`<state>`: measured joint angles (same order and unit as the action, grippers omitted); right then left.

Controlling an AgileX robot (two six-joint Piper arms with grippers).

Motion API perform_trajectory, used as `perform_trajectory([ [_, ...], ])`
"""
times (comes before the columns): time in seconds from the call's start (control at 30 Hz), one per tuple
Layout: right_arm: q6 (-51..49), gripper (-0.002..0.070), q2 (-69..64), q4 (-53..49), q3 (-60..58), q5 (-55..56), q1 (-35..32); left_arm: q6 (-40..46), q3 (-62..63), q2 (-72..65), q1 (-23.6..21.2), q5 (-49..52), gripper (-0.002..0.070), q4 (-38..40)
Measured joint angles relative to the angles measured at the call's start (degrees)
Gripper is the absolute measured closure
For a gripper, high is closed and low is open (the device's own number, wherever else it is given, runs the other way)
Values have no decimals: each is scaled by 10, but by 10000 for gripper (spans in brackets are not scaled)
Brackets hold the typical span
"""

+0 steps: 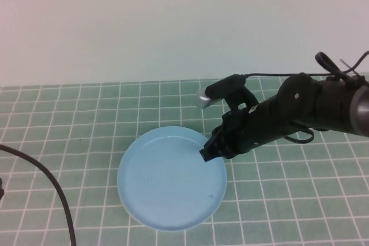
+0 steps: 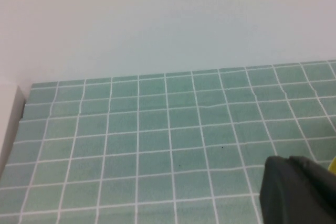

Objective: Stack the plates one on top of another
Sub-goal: Place the blue plate on the yellow plate

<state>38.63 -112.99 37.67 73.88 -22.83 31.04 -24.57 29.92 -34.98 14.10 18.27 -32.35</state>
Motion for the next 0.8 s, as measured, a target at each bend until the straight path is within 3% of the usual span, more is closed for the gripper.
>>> perform_trajectory([
  [0.47,-3,647,-19,-1,5,50,0,-16,0,0,0,0,675,0],
  [0.57,-3,584,-19,-1,6,44,0,-16,0,0,0,0,675,-1],
  [0.73,-2,393,-19,-1,6,32,0,-16,0,0,0,-2,675,-3],
  [0.8,-7,369,-19,-1,6,28,0,-16,0,0,0,-2,675,-5],
])
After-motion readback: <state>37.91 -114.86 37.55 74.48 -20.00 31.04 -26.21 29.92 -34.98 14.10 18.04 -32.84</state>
